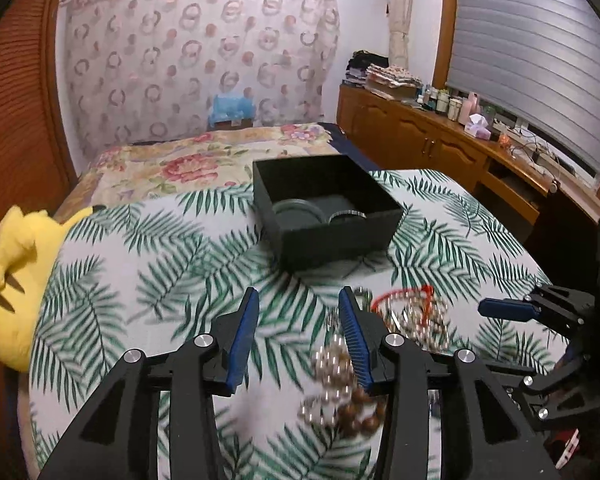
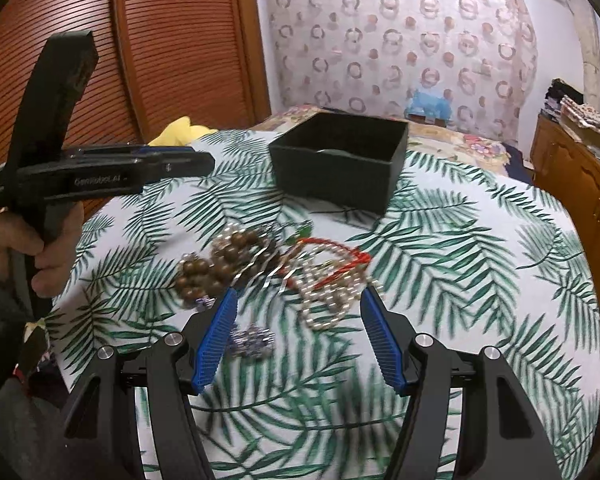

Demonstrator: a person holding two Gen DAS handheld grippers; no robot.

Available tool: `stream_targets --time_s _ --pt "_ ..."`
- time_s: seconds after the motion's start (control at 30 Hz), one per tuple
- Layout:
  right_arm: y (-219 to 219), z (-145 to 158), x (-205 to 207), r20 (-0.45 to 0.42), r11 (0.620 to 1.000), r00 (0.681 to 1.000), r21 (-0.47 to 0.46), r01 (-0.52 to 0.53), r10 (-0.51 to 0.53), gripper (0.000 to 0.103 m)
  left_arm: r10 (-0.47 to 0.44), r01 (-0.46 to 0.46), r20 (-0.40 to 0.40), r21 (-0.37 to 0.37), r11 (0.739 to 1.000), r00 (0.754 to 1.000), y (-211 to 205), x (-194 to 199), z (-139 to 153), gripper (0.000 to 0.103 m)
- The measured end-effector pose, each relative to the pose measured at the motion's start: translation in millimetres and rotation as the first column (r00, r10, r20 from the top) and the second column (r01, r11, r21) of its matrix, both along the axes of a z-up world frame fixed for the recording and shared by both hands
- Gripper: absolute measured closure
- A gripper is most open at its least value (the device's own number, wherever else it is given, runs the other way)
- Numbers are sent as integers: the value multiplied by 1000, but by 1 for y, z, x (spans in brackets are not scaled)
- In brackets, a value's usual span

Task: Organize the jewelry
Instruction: 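Move the left tool to the brown bead bracelet while the right tool approaches the crystal hair combs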

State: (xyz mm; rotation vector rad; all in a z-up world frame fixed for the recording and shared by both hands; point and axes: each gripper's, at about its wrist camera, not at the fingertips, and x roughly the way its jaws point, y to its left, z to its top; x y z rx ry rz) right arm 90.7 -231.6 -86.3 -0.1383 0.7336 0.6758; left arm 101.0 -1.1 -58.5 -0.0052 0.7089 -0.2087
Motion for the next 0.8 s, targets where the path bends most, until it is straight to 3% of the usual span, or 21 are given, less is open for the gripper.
stream_targets --time_s 0.23,0.5,0.8 --pt "21 -9 -8 -39 998 998 -15 -59 59 37 27 -28 -17 -6 1000 999 14 -24 -14 56" --pt "40 -17 -6 -70 993 993 -64 -95 91 37 48 -48 -22 7 999 999 22 -43 -22 38" --pt "59 -23 4 -80 987 992 -120 -105 95 37 49 -49 -36 -1 999 998 26 -49 -31 36"
